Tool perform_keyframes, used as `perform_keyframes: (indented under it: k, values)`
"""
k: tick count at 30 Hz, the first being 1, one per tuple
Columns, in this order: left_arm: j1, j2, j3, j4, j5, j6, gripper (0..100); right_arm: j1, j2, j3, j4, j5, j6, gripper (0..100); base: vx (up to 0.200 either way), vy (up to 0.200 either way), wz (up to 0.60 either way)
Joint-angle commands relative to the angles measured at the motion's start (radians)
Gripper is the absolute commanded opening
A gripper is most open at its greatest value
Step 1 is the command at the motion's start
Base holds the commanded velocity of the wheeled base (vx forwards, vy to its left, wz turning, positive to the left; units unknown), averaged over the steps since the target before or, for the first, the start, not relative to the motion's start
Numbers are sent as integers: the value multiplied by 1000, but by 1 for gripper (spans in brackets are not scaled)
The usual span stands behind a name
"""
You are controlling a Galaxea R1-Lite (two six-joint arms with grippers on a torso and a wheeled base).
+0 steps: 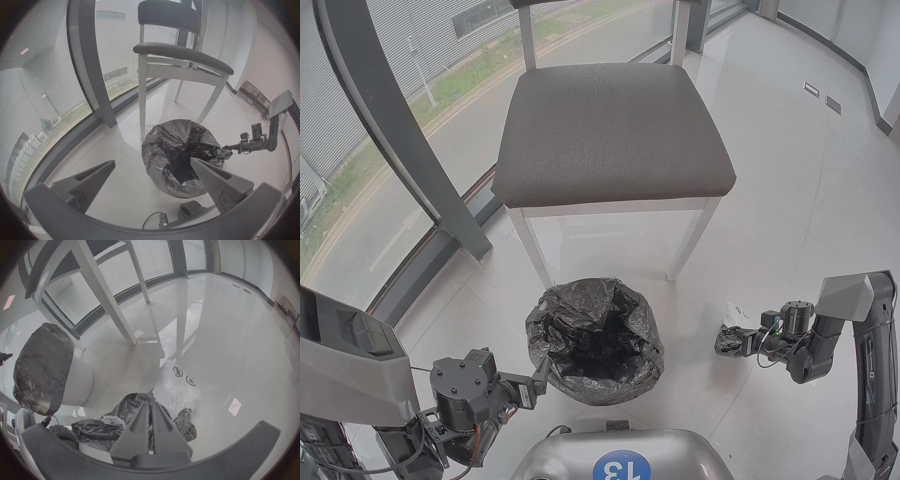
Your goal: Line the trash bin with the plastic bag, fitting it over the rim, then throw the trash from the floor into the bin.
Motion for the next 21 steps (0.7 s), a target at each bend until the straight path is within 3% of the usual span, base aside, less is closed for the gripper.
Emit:
perform_keyframes:
  k: [1, 21]
  values:
    - [1, 1, 1, -18, 1, -1, 100, -4, 2, -6, 2, 0, 0, 0, 0, 0, 0]
    - [-7, 27, 4, -18, 2, -10, 100, -6, -152, 125, -11, 0, -6, 0, 0, 0, 0]
